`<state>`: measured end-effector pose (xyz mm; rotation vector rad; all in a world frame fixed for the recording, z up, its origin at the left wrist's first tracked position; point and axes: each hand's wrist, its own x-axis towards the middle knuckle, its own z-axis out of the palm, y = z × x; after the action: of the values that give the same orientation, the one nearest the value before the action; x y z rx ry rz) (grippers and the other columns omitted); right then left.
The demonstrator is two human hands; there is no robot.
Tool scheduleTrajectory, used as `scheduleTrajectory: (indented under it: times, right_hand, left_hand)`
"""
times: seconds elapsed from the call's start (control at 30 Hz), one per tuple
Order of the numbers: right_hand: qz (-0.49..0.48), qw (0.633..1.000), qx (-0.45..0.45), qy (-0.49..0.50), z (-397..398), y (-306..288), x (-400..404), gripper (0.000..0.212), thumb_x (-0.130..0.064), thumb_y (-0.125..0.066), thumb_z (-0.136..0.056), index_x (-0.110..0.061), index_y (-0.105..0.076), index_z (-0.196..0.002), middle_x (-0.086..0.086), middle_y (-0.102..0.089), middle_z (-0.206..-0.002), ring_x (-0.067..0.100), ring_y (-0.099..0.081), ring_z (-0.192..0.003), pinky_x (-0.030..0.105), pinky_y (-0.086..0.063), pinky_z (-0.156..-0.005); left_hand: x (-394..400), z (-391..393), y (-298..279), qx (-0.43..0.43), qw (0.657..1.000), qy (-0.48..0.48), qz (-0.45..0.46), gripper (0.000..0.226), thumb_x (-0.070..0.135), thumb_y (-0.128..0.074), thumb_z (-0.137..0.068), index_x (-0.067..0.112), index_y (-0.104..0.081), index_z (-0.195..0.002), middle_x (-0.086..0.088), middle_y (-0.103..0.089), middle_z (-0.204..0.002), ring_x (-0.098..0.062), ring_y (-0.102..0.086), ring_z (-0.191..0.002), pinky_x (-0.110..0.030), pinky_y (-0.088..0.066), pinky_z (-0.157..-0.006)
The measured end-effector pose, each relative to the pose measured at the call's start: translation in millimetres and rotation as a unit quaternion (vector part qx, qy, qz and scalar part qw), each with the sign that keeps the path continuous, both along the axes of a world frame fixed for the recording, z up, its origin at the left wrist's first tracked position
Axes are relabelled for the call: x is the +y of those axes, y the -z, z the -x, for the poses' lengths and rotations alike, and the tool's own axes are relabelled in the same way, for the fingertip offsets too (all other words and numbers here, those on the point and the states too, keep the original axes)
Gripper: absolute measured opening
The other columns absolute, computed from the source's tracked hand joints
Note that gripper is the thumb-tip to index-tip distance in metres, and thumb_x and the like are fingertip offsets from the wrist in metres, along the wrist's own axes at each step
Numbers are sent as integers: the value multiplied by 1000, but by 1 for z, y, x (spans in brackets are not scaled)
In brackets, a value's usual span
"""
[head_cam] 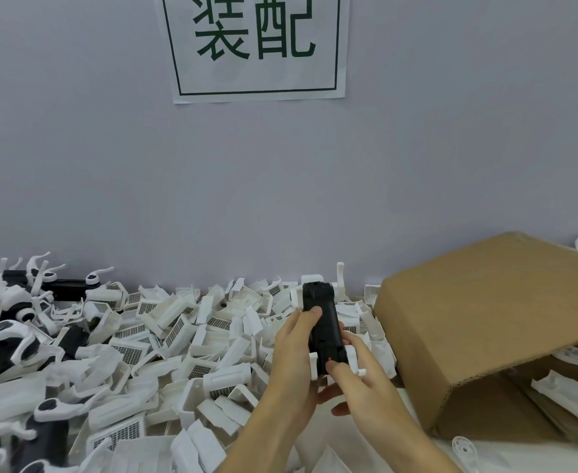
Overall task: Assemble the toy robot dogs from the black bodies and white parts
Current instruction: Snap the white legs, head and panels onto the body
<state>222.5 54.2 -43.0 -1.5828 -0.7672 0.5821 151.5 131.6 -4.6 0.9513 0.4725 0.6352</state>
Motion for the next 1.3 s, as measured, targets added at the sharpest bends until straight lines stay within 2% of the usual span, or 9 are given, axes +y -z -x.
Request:
scheduleTrajectory:
  times: [0.17, 0.4, 0.6, 0.77, 0.87, 1.03, 1.13, 1.2, 1.3]
  right_hand:
    - [-14, 1000, 20, 2, 0, 0, 1, 31, -30, -52, -103, -59, -48, -114, -11, -75, -94, 12, -74, -79, 28, -54, -66]
    - [-6, 1000, 22, -18, 0, -1, 0, 39, -21, -49, -103, -59, -46, -112, -14, -75, -84, 16, -75, -75, 29, -53, -67]
    - [4, 999, 13, -31, 0, -5, -3, 45, -16, -48, -102, -59, -44, -115, -14, -74, -83, 14, -74, -75, 27, -53, -68]
    - [19, 999, 13, -27, 4, -11, -4, 42, -22, -48, -104, -62, -41, -110, -17, -74, -83, 12, -75, -74, 25, -53, -67]
    - [26, 999, 1, -24, 4, -11, -4, 40, -22, -49, -104, -61, -41, -111, -18, -74, -84, 11, -74, -74, 24, -53, -66]
    - [16, 997, 50, -51, -3, -22, -8, 51, -18, -59, -88, -47, -49, -129, -2, -76, -90, 23, -74, -78, 32, -51, -68]
    - [25, 992, 115, -47, -14, -28, -7, 62, 10, -33, -90, -27, -53, -137, 10, -68, -119, 29, -71, -75, 30, -48, -57]
    - [-17, 997, 78, -12, -19, -23, -14, 53, 7, -39, -89, -20, -61, -129, 9, -71, -115, 26, -71, -78, 30, -51, -61]
    - [3, 990, -92, 103, -24, -10, -23, 42, 7, -48, -91, -26, -67, -109, -2, -68, -98, 17, -65, -82, 21, -49, -68]
  left_hand:
    - [0, -1, 0, 2, 1000, 1, -16, 25, 31, -60, -94, 9, -66, -102, -14, -63, -88, -23, -59, -59, -23, -42, -39]
    - [3, -2, 3, -3, 1000, -6, 10, 24, 31, -63, -93, 11, -71, -104, -14, -70, -89, -25, -66, -67, -27, -48, -43]
    - [6, -4, 7, -6, 1000, -19, 7, 20, 31, -65, -91, 22, -79, -81, -10, -74, -91, -23, -71, -76, -34, -58, -59]
    - [3, -4, 5, 7, 1000, -14, -16, 27, 34, -63, -92, 12, -73, -104, -13, -70, -93, -26, -64, -78, -28, -48, -47]
    - [3, -4, 4, 12, 1000, -15, -12, 26, 32, -62, -93, 11, -70, -105, -13, -70, -92, -27, -64, -78, -28, -46, -46]
    - [7, -2, 0, -36, 998, -7, 53, 28, 28, -56, -97, 7, -75, -95, -13, -72, -87, -24, -70, -71, -35, -54, -63]
    - [17, 0, -3, -99, 989, -24, 106, 32, 17, -45, -99, -2, -71, -99, -18, -66, -91, -28, -66, -75, -39, -53, -76]
    - [25, 2, -6, -134, 981, -49, 134, 32, 12, -43, -100, -6, -65, -116, -20, -64, -102, -32, -62, -86, -41, -50, -85]
    - [36, 8, -7, -149, 978, -61, 132, 31, 13, -48, -101, -1, -66, -122, -18, -66, -107, -32, -64, -98, -40, -55, -79]
